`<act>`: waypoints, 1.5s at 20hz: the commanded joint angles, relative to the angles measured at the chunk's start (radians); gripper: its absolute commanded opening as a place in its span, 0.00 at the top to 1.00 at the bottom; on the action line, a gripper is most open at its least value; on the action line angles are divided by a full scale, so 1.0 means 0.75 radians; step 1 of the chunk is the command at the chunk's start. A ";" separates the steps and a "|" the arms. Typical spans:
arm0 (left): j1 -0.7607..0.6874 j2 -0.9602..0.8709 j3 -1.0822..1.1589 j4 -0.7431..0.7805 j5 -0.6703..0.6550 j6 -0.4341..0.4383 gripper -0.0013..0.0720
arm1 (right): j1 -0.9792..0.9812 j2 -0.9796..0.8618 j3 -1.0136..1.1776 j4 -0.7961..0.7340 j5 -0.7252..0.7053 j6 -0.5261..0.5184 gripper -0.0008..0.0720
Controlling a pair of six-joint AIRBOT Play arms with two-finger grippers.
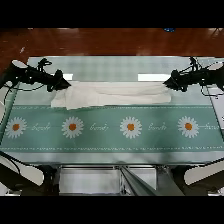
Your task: Fold the shirts.
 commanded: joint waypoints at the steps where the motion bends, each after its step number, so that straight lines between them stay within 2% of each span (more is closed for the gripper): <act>1: 0.013 -0.045 0.069 0.016 -0.088 -0.004 0.30 | -0.014 -0.023 0.054 -0.008 0.028 0.006 0.42; 4: 0.130 -0.014 0.241 0.205 -0.366 -0.109 0.30 | -0.127 0.031 0.151 -0.024 0.201 0.006 0.43; 6: 0.214 0.099 0.274 0.347 -0.419 -0.121 0.30 | -0.209 0.111 0.152 -0.119 0.229 0.014 0.43; 8: 0.255 0.266 0.212 0.444 -0.321 -0.080 0.30 | -0.248 0.181 0.106 -0.266 0.216 0.064 0.43; 9: 0.254 0.377 0.114 0.451 -0.212 -0.060 0.30 | -0.248 0.200 0.059 -0.299 0.193 0.072 0.43; 13: 0.110 0.884 -0.543 0.430 0.344 -0.044 0.30 | -0.209 0.202 -0.192 -0.147 0.003 0.055 0.43; 15: 0.002 1.073 -0.810 0.427 0.492 -0.045 0.30 | -0.173 0.166 -0.221 -0.112 -0.032 0.042 0.43; 18: -0.136 1.193 -0.994 0.409 0.535 -0.046 0.30 | -0.129 0.073 -0.221 -0.034 -0.034 0.038 0.43; 23: -0.268 1.167 -1.003 0.309 0.611 -0.050 0.30 | -0.032 -0.029 -0.221 0.124 -0.054 -0.036 0.43; 24: -0.281 1.157 -1.002 0.289 0.628 -0.050 0.30 | -0.008 -0.028 -0.220 0.157 -0.075 -0.065 0.52; 25: -0.292 1.145 -1.001 0.275 0.636 -0.050 0.30 | 0.008 -0.027 -0.208 0.178 -0.073 -0.081 0.73; 26: -0.298 1.136 -1.001 0.257 0.636 -0.050 0.35 | 0.007 -0.025 -0.183 0.201 -0.037 -0.117 0.97; 27: -0.299 1.130 -1.001 0.249 0.631 -0.049 0.68 | 0.002 -0.008 -0.166 0.207 -0.007 -0.139 0.96; 28: -0.300 1.130 -1.001 0.247 0.631 -0.043 0.94 | -0.016 0.034 -0.164 0.186 0.011 -0.139 0.96; 30: -0.303 1.130 -0.999 0.196 0.631 0.040 0.94 | -0.046 0.151 -0.164 0.049 0.075 -0.138 0.96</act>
